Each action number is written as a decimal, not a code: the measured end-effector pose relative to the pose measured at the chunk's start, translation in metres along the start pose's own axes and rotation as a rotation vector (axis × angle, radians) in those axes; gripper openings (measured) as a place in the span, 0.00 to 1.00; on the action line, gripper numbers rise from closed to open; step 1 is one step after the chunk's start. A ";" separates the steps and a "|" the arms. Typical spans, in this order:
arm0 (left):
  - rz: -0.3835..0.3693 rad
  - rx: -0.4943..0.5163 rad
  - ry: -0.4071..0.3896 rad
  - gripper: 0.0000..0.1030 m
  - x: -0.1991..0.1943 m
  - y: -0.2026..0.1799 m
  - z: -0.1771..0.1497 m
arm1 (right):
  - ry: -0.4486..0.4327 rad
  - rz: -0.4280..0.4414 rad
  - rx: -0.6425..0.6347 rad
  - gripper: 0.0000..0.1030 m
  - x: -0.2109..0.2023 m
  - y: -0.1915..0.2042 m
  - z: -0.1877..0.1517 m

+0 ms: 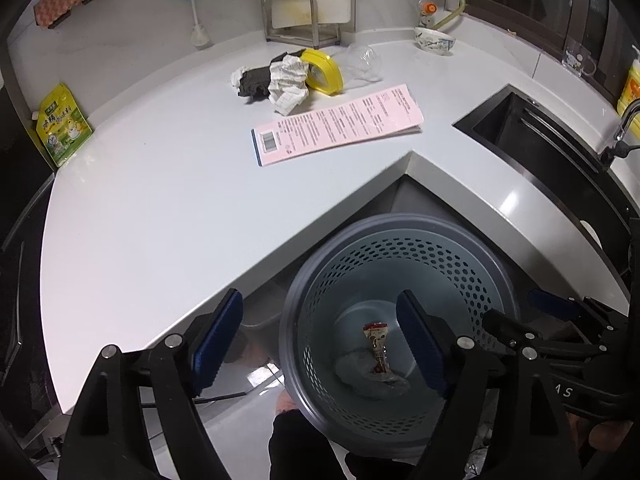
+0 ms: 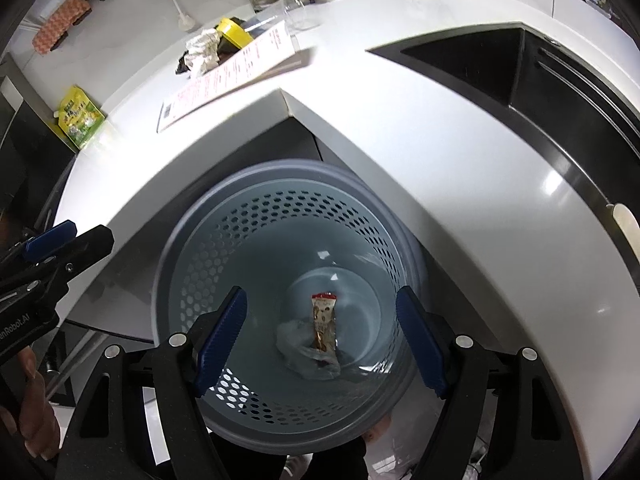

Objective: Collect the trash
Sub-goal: 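Move the right tool to the pink receipt and grasp its end, then lift the receipt with the right tool while the left tool grasps the patterned paper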

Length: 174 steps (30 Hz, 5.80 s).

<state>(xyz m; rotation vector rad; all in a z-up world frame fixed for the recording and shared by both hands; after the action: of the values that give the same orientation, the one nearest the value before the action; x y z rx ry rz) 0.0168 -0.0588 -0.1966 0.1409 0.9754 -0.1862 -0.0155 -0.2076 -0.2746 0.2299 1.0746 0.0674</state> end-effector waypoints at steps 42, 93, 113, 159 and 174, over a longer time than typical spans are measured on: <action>-0.010 -0.001 -0.115 0.85 0.023 0.120 0.140 | -0.139 -0.052 0.051 0.71 0.018 0.080 0.143; -0.136 0.139 -0.095 0.85 0.086 0.132 0.189 | -0.111 -0.104 0.338 0.73 0.099 0.092 0.213; -0.123 0.104 -0.099 0.85 0.093 0.145 0.195 | -0.105 -0.323 0.161 0.52 0.108 0.090 0.219; -0.178 0.095 -0.079 0.42 0.158 0.030 0.209 | -0.217 -0.202 0.239 0.11 0.068 0.033 0.190; -0.170 0.124 -0.119 0.41 0.118 0.053 0.203 | -0.231 -0.188 0.235 0.11 0.050 0.048 0.184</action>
<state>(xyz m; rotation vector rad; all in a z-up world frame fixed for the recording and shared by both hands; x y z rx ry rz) 0.2572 -0.0591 -0.1806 0.1589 0.8568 -0.4071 0.1722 -0.1806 -0.2232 0.3381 0.8682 -0.2502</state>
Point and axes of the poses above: each gripper's, at about its wrist camera, not at the fingertips, and x roughly the way its jaws point, y to its left, z to its top, the point moved 10 cm from there along x, roughly the way its jaws point, and after that the axes turned 1 degree about -x, right-handed, at the moved point
